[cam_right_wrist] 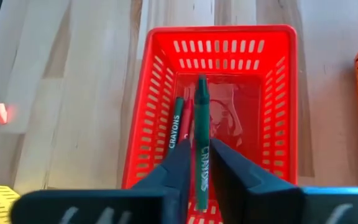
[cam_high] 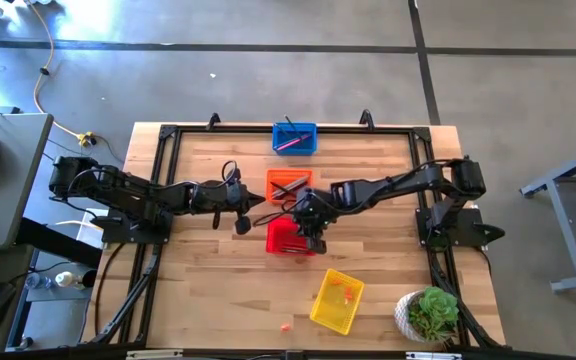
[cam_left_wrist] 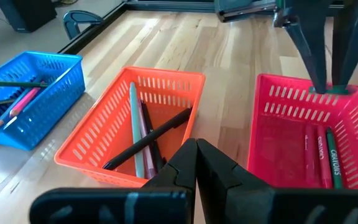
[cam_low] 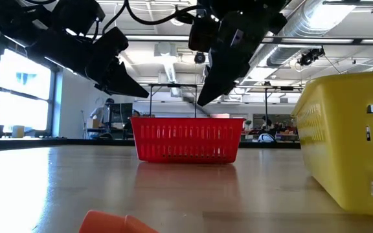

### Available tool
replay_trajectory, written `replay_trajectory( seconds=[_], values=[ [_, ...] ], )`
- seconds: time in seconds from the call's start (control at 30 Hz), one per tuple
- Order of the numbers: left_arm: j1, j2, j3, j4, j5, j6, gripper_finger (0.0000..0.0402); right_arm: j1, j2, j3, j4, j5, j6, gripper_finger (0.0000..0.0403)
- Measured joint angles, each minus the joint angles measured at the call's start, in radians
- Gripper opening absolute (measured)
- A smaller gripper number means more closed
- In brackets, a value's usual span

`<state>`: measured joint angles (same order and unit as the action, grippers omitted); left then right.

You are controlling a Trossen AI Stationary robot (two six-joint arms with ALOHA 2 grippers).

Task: Sort crayons/erasers/pens/pencils in bins
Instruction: Put the green crayon into the red bin, then put the orange eraser into the yellow bin

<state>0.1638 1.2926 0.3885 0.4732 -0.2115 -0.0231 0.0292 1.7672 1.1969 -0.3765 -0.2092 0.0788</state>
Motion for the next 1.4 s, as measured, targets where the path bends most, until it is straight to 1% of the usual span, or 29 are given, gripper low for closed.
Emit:
replay_trajectory(
  seconds=[0.1, 0.23, 0.3, 0.37, 0.47, 0.53, 0.6, 0.67, 0.73, 0.83, 0.9, 1.03, 1.13, 1.23, 1.4],
  values=[
    [0.000, 0.000, 0.000, 0.000, 0.003, 0.000, 0.0000, 0.000, 0.000, 0.000, 0.001, 0.000, 0.000, 0.0071],
    [0.000, 0.000, 0.000, 0.001, 0.053, -0.001, 0.0000, 0.000, -0.004, -0.001, 0.003, 0.015, -0.001, 0.0102],
    [-0.001, 0.000, 0.000, 0.000, 0.080, -0.009, 0.0000, 0.003, -0.019, -0.001, 0.005, 0.031, -0.008, 0.0111],
    [-0.001, 0.000, 0.000, 0.001, 0.103, -0.010, 0.0000, 0.007, -0.045, -0.001, -0.003, 0.043, -0.043, 0.0111],
    [-0.003, 0.000, 0.000, 0.003, 0.143, -0.010, 0.0000, 0.024, -0.103, -0.002, -0.032, 0.110, -0.137, 0.0088],
    [-0.012, 0.000, 0.000, 0.005, 0.158, -0.007, 0.0000, 0.030, -0.151, -0.002, -0.033, 0.125, -0.175, 0.0056],
    [-0.029, 0.000, 0.000, 0.014, 0.178, 0.002, 0.0000, 0.032, -0.195, -0.010, -0.009, 0.115, -0.194, 0.0019],
    [-0.054, 0.000, 0.000, 0.030, 0.202, 0.008, 0.0000, 0.032, -0.250, -0.073, 0.069, 0.099, -0.198, 0.0008],
    [-0.085, 0.000, 0.000, 0.051, 0.222, 0.008, 0.0000, 0.032, -0.304, -0.172, 0.190, 0.097, -0.180, 0.0015],
    [-0.156, 0.000, 0.001, 0.073, 0.225, 0.007, 0.0000, 0.034, -0.394, -0.342, 0.379, 0.132, -0.147, 0.0007],
    [-0.221, 0.000, 0.014, 0.058, 0.200, 0.006, 0.0000, 0.045, -0.451, -0.453, 0.505, 0.172, -0.122, 0.0002],
    [-0.378, 0.038, 0.077, -0.001, 0.048, -0.029, 0.0000, 0.097, -0.548, -0.647, 0.716, 0.269, -0.082, 0.0002],
    [-0.476, 0.088, 0.150, -0.042, -0.034, -0.086, 0.0000, 0.138, -0.600, -0.748, 0.831, 0.323, -0.078, 0.0001],
    [-0.559, 0.154, 0.232, -0.109, -0.088, -0.154, 0.0000, 0.177, -0.637, -0.800, 0.883, 0.375, -0.078, 0.0001],
    [-0.671, 0.319, 0.399, -0.193, -0.131, -0.239, 0.0000, 0.236, -0.652, -0.812, 0.885, 0.455, -0.085, 0.0000]
  ],
)
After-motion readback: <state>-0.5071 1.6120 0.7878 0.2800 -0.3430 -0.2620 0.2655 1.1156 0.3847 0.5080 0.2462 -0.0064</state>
